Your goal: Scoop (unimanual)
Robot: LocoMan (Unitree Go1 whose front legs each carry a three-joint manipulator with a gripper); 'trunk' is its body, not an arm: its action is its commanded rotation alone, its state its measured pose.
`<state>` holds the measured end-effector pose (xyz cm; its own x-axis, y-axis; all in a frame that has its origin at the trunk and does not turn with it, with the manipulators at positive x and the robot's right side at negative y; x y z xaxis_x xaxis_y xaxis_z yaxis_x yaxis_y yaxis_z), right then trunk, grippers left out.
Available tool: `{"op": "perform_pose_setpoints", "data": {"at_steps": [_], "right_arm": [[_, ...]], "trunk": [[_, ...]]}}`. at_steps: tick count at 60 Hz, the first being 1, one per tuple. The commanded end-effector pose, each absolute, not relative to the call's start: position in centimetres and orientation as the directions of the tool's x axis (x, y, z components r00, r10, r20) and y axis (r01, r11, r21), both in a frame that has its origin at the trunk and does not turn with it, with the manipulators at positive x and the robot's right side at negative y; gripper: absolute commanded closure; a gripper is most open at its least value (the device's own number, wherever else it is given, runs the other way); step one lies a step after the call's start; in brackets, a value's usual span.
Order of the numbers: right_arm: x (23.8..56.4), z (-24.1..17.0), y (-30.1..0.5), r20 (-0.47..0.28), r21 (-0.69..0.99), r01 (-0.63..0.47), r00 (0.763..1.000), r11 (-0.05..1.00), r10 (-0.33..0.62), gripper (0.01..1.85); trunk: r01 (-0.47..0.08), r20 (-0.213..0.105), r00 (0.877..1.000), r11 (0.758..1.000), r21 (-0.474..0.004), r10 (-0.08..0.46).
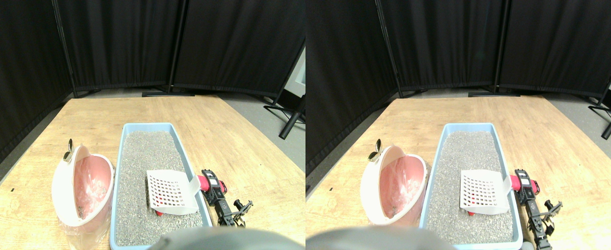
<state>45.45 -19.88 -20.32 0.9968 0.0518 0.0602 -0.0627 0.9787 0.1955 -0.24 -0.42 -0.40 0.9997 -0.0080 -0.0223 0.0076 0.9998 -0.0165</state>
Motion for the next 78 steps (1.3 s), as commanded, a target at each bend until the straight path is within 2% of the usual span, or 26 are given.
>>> {"op": "perform_pose_setpoints", "data": {"at_steps": [1, 17, 18, 40, 47, 52, 57, 69, 72, 78], "right_arm": [[45.2, -19.0, -20.1, 0.121, 0.145, -0.075, 0.991, 0.987, 0.058, 1.81], [44.7, -16.1, -19.9, 0.186, 0.053, -0.160, 0.971, 0.986, 0.147, 1.81], [44.7, -15.3, -19.8, 0.207, 0.003, -0.185, 0.962, 0.983, 0.180, 1.81], [45.4, -10.5, -19.7, 0.225, -0.165, -0.268, 0.927, 0.949, 0.300, 1.81], [45.7, -9.6, -20.0, 0.201, -0.220, -0.266, 0.929, 0.938, 0.311, 1.81], [46.1, -9.0, -20.3, 0.200, -0.249, -0.293, 0.917, 0.923, 0.345, 1.81], [46.4, -8.5, -20.5, 0.189, -0.291, -0.284, 0.919, 0.914, 0.345, 1.81], [47.3, -7.3, -20.3, 0.103, -0.435, -0.292, 0.924, 0.852, 0.369, 1.81], [47.8, -7.2, -20.3, 0.088, -0.472, -0.317, 0.912, 0.823, 0.402, 1.81], [48.3, -7.0, -20.4, 0.053, -0.526, -0.315, 0.915, 0.790, 0.400, 1.81]], "trunk": [[-0.005, -0.037, 0.999, 0.999, -0.040, 0.003], [-0.028, -0.038, 0.999, 0.998, -0.063, 0.026], [-0.029, -0.038, 0.999, 0.998, -0.064, 0.027], [-0.074, -0.035, 0.997, 0.992, -0.100, 0.071], [-0.086, -0.037, 0.996, 0.991, -0.106, 0.082], [-0.092, -0.035, 0.995, 0.990, -0.108, 0.088], [-0.094, -0.033, 0.995, 0.989, -0.113, 0.091], [-0.101, -0.035, 0.995, 0.987, -0.122, 0.097], [-0.101, -0.035, 0.995, 0.987, -0.124, 0.098], [-0.106, -0.038, 0.994, 0.986, -0.129, 0.102]]}}
